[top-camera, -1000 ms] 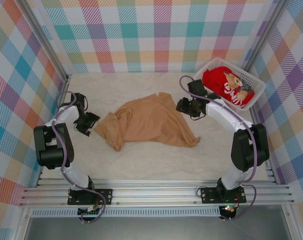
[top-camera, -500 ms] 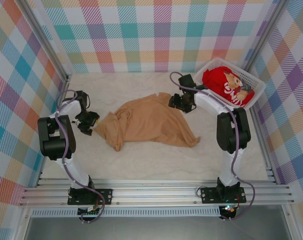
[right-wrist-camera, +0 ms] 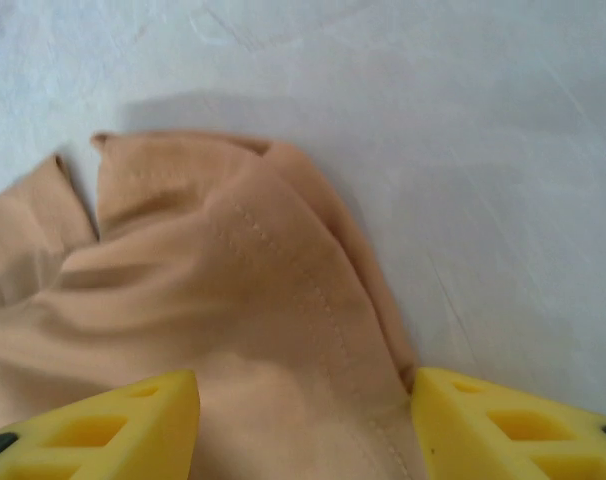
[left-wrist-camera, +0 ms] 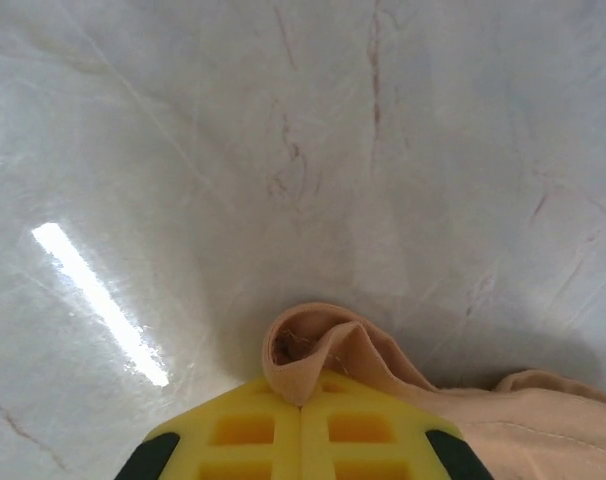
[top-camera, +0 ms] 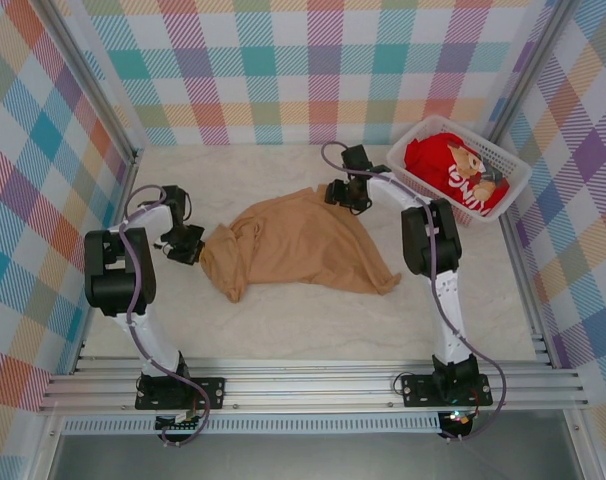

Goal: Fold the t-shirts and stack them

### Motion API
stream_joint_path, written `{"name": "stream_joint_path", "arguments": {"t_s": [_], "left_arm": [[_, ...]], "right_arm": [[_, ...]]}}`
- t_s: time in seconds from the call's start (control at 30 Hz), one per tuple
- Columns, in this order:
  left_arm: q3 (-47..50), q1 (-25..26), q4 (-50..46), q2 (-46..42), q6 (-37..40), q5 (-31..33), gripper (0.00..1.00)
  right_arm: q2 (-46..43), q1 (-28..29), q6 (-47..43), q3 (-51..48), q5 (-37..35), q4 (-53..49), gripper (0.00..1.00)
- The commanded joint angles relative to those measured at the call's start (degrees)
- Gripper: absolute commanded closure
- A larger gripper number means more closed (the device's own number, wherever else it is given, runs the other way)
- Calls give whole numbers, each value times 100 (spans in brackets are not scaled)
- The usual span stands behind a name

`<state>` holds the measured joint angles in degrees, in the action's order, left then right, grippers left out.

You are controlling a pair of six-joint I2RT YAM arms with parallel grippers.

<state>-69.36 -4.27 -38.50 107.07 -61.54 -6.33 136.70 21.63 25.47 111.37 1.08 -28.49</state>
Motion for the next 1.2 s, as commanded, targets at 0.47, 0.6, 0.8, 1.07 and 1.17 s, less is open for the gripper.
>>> {"name": "stream_joint_path", "arguments": {"t_s": [0.47, 0.6, 0.8, 1.07, 1.17], "left_arm": [[-774, 120, -371, -1068, 359, 556, 100], [-1348, 70, -96, -904, 578, 492, 100], [-3206, -160, 377, -195, 863, 58, 100], [-6328, -370, 687, 479, 1038, -597, 100], [-6778, -381, 1055, 217, 1148, -591, 100]], "right_arm": [[1581, 79, -130, 3117, 207, -1518, 100], [832, 29, -77, 2790, 41, -991, 100], [678, -365, 449, 4209, 592, -722, 100], [-5, -973, 1472, 4687, 1478, 737, 100], [-388, -1098, 1592, 4682, 1703, 1048, 100]]}}
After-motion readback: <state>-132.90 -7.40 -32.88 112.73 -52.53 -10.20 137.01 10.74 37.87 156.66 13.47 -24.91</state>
